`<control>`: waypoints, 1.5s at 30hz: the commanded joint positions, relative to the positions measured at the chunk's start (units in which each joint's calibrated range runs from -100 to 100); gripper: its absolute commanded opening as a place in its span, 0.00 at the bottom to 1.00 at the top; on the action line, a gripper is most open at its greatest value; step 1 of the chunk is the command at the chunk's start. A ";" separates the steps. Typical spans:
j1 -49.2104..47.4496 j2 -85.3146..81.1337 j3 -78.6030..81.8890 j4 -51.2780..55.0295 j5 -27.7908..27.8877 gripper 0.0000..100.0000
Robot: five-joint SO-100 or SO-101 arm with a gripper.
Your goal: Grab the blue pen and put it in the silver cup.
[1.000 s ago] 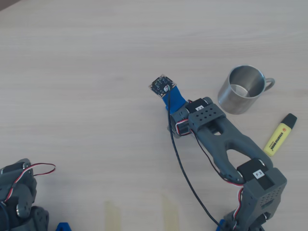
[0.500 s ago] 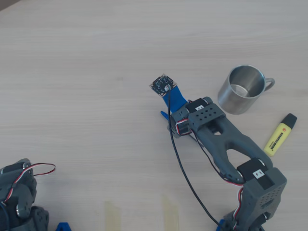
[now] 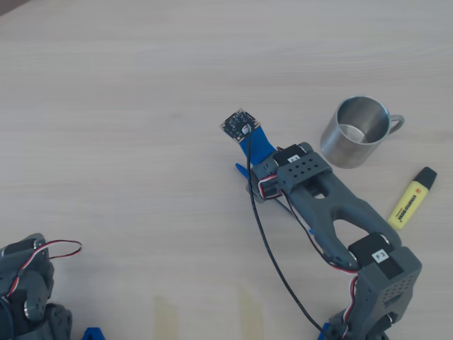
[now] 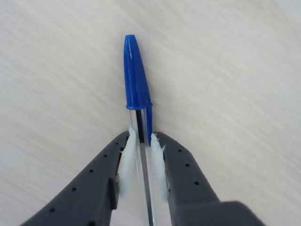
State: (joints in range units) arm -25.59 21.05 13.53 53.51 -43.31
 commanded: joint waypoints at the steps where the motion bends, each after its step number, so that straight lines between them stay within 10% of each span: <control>1: 0.19 0.48 0.85 0.42 -0.28 0.02; 45: 2.81 -33.77 10.19 -5.50 -0.33 0.02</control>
State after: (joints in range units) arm -23.16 -8.55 23.81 50.32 -43.36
